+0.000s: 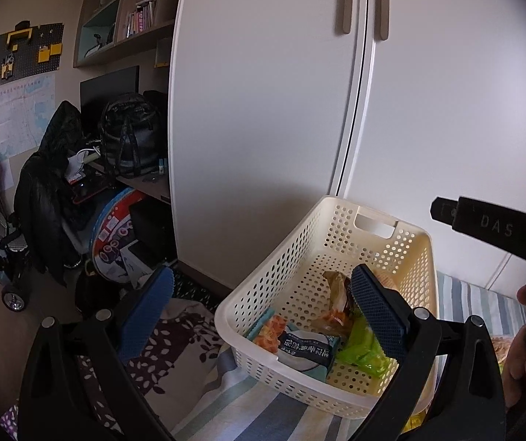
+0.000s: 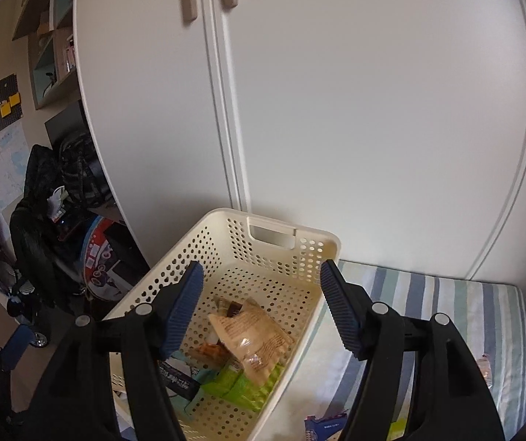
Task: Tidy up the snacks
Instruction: 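Move both tools away from the basket to the snack pile on the bed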
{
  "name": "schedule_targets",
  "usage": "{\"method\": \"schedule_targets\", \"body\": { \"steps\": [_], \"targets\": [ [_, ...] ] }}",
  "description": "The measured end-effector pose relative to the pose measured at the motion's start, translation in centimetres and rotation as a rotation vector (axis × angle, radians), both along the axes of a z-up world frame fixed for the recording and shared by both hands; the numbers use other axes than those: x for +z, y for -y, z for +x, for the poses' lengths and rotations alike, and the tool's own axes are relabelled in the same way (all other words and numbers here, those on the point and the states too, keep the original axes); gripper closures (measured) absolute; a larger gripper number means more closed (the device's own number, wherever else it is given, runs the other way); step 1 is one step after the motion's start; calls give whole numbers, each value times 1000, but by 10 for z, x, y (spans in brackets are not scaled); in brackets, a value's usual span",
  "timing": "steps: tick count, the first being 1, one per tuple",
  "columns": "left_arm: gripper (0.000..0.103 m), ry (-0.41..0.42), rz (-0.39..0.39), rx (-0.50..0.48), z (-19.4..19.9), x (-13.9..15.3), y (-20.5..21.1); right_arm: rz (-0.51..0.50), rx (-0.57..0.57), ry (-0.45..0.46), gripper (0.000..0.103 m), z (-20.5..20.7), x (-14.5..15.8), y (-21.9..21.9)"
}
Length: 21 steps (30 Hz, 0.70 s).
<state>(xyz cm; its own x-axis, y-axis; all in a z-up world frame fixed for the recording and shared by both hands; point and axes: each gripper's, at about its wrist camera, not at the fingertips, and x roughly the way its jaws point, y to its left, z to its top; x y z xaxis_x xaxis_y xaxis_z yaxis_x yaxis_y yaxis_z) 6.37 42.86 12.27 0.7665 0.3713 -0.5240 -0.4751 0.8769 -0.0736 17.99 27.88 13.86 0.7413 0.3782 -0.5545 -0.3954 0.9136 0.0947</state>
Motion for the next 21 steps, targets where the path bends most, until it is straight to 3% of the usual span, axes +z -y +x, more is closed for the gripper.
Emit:
{"method": "schedule_targets", "body": {
  "steps": [9,16,18,21],
  "targets": [
    [4,5,-2,-7,-2,1,2,14,-35,6,29,-6,4,19],
    [4,9,-6,-9,-3,3,2,18,-27,16,29,-14,6,23],
    [4,12,-10,-4,-4,3,1,19,-26,25,22,-18,7,24],
    [4,12,-14,-4,-4,3,1,18,-30,35,21,-22,8,27]
  ]
}}
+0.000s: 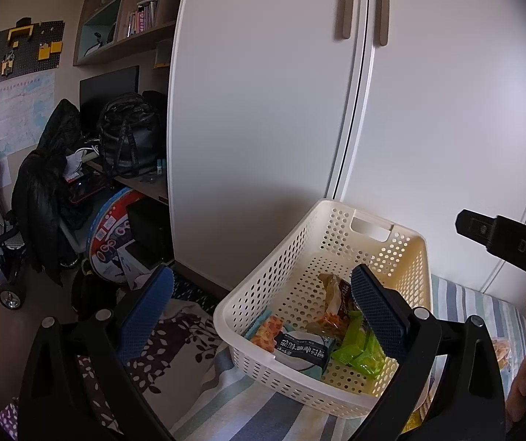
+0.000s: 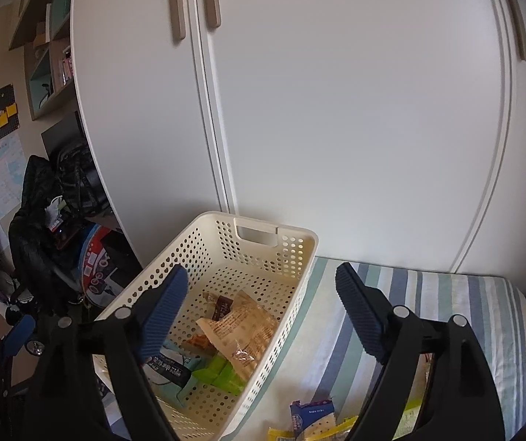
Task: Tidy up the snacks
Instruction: 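Move both tools away from the basket to the snack pile on the bed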
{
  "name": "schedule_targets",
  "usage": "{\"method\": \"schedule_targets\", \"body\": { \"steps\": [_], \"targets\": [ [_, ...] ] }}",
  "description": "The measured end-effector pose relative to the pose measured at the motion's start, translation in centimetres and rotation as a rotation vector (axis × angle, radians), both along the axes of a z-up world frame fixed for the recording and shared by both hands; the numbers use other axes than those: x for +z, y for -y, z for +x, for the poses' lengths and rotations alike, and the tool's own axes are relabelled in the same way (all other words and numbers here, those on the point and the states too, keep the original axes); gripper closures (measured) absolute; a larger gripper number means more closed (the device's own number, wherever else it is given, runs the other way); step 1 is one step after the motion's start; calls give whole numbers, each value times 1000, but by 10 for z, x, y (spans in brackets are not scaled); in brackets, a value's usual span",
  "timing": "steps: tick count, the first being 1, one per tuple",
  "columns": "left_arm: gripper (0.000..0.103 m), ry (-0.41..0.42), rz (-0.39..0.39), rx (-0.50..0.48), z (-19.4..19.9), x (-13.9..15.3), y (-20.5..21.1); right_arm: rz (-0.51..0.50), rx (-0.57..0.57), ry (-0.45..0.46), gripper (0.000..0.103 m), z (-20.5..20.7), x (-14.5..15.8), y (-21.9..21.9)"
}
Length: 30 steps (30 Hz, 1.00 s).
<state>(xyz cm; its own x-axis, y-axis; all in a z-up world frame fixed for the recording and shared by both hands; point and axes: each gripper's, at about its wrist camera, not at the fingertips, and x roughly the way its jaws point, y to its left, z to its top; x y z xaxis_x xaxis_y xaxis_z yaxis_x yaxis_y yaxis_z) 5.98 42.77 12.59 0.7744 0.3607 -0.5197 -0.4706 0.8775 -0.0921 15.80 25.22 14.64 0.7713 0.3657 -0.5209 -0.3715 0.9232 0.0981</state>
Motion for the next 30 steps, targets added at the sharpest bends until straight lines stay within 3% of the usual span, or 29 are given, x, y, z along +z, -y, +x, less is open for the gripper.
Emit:
{"method": "schedule_targets", "body": {
  "steps": [30],
  "targets": [
    [4,3,38,-42,0,2,17,29,-143,-65,20,-4,-25,77]
  ]
}}
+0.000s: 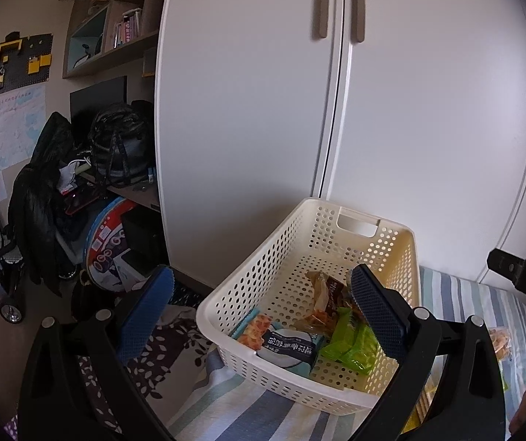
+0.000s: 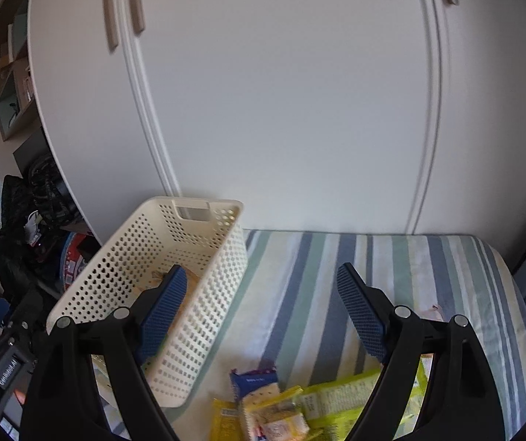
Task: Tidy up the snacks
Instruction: 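Move both tools away from the basket to the snack pile on the bed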
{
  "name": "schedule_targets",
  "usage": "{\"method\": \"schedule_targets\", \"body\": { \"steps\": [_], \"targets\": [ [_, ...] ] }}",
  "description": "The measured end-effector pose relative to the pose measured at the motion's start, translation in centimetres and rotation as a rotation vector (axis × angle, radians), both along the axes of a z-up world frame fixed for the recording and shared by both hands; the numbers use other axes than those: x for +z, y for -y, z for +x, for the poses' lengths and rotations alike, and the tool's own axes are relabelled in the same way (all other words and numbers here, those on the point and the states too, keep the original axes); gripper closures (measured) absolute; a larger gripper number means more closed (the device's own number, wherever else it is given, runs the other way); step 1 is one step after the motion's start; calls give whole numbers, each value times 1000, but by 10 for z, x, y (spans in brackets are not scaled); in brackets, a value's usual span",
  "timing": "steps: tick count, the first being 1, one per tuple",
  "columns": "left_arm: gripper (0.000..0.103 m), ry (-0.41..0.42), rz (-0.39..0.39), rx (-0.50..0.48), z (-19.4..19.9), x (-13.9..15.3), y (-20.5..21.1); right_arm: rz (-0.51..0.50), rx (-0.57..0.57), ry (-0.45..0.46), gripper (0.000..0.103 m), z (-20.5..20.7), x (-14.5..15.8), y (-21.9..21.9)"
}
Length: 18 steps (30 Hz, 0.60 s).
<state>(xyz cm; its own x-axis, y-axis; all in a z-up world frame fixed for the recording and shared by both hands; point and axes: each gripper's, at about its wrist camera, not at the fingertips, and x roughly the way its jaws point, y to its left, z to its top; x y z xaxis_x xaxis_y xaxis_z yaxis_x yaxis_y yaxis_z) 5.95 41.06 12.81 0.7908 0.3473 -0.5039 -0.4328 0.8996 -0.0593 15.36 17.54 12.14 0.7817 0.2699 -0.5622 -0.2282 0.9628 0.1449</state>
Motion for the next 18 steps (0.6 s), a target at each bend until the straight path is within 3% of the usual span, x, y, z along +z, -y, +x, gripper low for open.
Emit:
{"method": "schedule_targets", "body": {
  "steps": [8,12,18],
  "targets": [
    [4,-1,18,-13,0,2,9,-1,-45,-22,20,0,-10,28],
    [4,-6,28,-26,0,3,16,3,-86,-37,14,0,-17,51],
    [4,-12,31,-56,3,6,24,-8,-174,-64,14,5,-29,97]
  ]
}}
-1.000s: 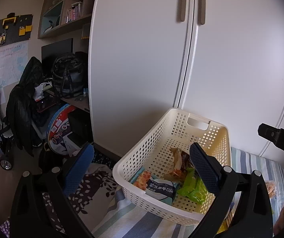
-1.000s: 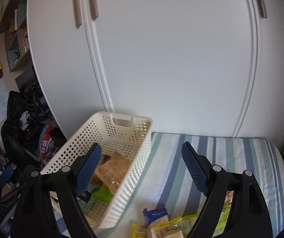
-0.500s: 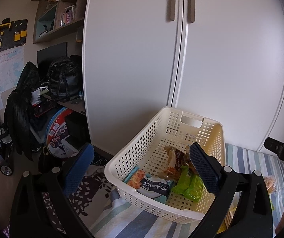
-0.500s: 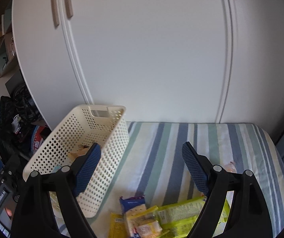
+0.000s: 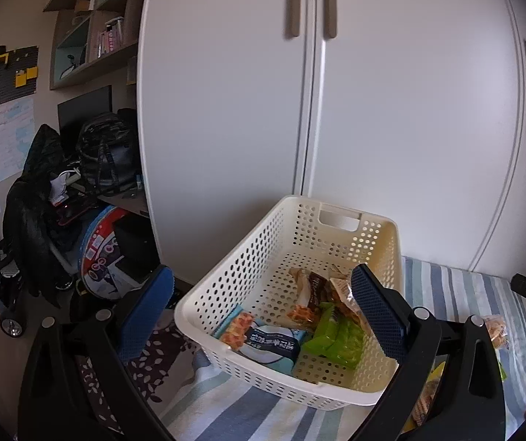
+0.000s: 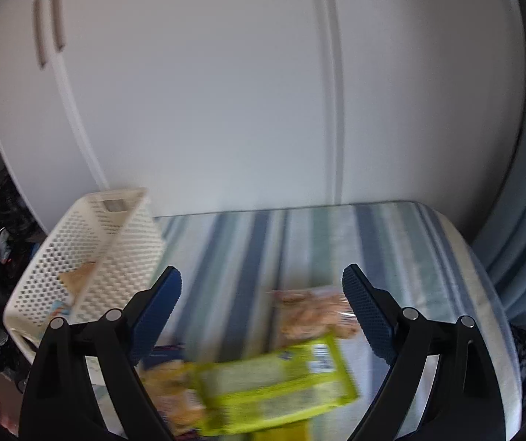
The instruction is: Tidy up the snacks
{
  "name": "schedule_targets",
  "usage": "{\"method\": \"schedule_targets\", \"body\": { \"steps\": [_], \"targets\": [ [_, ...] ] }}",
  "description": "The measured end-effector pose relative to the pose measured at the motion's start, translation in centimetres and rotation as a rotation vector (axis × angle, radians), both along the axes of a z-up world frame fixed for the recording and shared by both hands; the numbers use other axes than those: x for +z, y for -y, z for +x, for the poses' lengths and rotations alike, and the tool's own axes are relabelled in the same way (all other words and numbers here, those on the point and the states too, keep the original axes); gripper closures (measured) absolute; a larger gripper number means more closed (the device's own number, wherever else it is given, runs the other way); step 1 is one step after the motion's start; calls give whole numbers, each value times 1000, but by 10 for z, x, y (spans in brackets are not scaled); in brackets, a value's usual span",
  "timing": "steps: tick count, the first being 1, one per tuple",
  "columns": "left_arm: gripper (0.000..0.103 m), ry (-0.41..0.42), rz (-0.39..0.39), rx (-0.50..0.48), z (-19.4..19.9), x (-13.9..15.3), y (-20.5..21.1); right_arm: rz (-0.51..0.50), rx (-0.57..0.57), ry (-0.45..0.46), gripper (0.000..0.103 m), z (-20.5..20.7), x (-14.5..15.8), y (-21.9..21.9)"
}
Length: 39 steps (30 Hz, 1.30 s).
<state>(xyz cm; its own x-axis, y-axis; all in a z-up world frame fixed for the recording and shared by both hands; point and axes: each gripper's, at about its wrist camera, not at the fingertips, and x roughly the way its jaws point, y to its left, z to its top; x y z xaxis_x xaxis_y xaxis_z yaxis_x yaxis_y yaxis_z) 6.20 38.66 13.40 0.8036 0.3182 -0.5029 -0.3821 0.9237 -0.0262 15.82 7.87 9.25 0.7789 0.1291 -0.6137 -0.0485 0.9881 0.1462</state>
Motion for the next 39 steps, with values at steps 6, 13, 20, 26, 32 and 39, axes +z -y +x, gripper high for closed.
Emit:
{"method": "schedule_targets", "body": {
  "steps": [6,13,20,26,32,39],
  "targets": [
    [4,-3,-19,-46,0,6,9,86,-89,-101,14,15,-20,54],
    [4,-2,4,-111,0,13,32,276,-104,-251,14,31,-57,76],
    [4,-20,-25,-170,0,15,42,397,-116,-367,14,45,-91,72],
    [4,-29,-15,-187,1,14,49,436,-161,-387,14,43,-96,74],
    [4,-44,-28,-226,5,11,57,486,-122,-369,14,25,-85,82],
    [4,-68,-27,-278,7,6,74,593,-90,-430,14,42,-96,76]
  ]
}}
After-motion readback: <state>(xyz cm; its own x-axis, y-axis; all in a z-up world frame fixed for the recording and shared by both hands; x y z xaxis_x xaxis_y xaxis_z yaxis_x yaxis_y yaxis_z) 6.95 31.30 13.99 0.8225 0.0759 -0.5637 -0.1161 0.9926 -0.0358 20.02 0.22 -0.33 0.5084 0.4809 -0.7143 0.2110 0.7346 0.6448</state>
